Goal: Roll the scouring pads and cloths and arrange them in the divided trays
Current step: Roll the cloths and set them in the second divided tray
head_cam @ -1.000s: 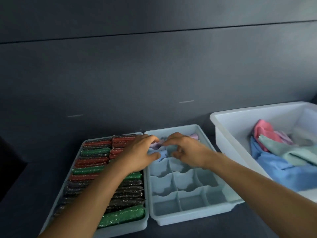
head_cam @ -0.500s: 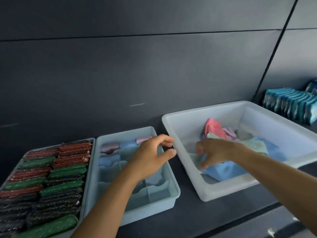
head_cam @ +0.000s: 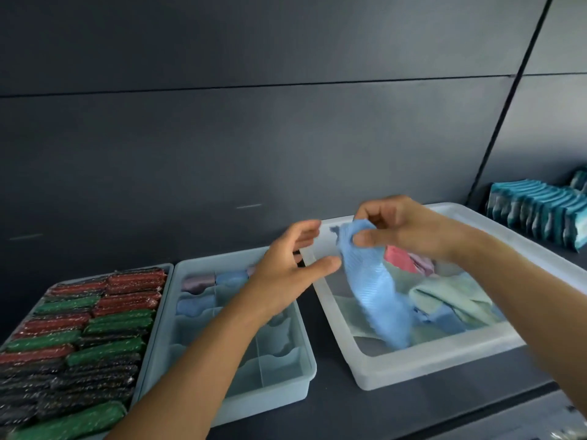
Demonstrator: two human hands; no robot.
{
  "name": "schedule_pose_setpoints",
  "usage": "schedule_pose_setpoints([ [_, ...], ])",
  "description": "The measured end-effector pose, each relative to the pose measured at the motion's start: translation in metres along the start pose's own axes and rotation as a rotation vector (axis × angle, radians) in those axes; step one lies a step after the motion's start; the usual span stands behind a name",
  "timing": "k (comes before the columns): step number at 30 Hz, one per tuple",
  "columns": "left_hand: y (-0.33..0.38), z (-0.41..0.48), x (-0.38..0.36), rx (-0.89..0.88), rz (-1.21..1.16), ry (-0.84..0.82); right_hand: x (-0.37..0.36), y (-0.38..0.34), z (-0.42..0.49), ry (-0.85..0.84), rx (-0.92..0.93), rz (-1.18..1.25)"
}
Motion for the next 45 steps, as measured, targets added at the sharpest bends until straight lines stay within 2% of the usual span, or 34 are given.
schedule_pose_setpoints([
  [4, 0.014, 0.014, 0.001, 0.132, -0.274, -0.181, 0.004, -0.054, -0.003, -0.077, 0.134, 0.252],
  [7, 0.027, 0.013, 0.007, 0.129, -0.359, -0.294, 0.0, -0.074, 0.0, -0.104, 0.151, 0.395],
  [12, 0.051, 0.005, 0.022, 0.041, -0.461, -0.154, -0.01, -0.08, 0.012, -0.095, 0.174, 0.506],
  [15, 0.058, 0.003, 0.041, -0.041, -0.357, -0.032, -0.009, -0.084, 0.018, -0.023, 0.18, 0.581],
  [19, 0.078, -0.006, 0.067, -0.141, -0.359, 0.108, -0.008, -0.089, 0.023, 0.116, 0.181, 0.689],
  [22, 0.091, -0.013, 0.086, -0.202, -0.345, 0.194, -0.008, -0.089, 0.025, 0.154, 0.157, 0.653],
  [25, 0.096, -0.017, 0.098, -0.231, -0.26, 0.238, -0.008, -0.102, 0.026, 0.172, 0.24, 0.517],
  [29, 0.095, -0.024, 0.105, -0.214, -0.225, 0.246, -0.019, -0.145, 0.015, 0.212, 0.487, 0.13],
  [32, 0.095, -0.028, 0.108, -0.206, -0.214, 0.235, -0.038, -0.165, 0.014, 0.153, 0.537, -0.171],
  [34, 0.093, -0.03, 0.11, -0.193, -0.199, 0.23, -0.048, -0.17, 0.016, 0.15, 0.547, -0.278],
  [40, 0.084, -0.038, 0.116, -0.142, -0.222, 0.176, -0.062, -0.169, 0.02, 0.169, 0.514, -0.222],
  [45, 0.075, -0.043, 0.12, -0.064, -0.313, 0.228, -0.069, -0.164, 0.021, 0.175, 0.444, 0.013],
])
Point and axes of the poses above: each hand's wrist, its own z-axis towards the middle knuckle, its own x-axis out of the back of the hand, y = z × x, the point moved 8 cm from there along z, towards the middle knuckle, and after that the axes turned 5 degrees about y, right-handed, at the moved point
